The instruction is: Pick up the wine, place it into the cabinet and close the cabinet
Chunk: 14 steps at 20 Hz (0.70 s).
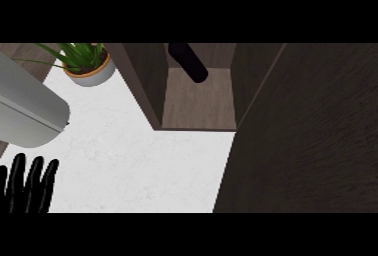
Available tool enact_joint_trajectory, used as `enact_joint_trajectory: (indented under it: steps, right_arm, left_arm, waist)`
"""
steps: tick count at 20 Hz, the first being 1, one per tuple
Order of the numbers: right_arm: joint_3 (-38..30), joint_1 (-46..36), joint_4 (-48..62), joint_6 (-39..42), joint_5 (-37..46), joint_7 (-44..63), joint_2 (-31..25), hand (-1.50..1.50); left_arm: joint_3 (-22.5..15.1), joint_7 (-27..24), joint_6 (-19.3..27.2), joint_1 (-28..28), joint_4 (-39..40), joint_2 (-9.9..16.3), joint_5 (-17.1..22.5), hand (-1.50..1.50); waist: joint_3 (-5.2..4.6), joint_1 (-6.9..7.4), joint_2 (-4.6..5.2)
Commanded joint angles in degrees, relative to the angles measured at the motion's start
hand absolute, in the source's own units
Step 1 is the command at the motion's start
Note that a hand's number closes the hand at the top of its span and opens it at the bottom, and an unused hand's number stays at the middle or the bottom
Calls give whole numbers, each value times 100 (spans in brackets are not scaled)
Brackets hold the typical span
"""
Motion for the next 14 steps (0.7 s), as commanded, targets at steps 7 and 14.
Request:
enact_joint_trajectory:
  steps: [7, 14]
  right_arm:
    - [1789, -929, -411, -1156, 1363, 883, 857, 150]
    - [2711, -2348, 434, -2225, 2543, 898, 875, 150]
  left_arm:
    - [1395, -598, -1258, 1737, -394, 648, 622, -150]
    - [2434, -735, -2444, 2379, -171, 914, 1173, -150]
  waist:
    - [-16, 100, -39]
    - [-13, 108, -26]
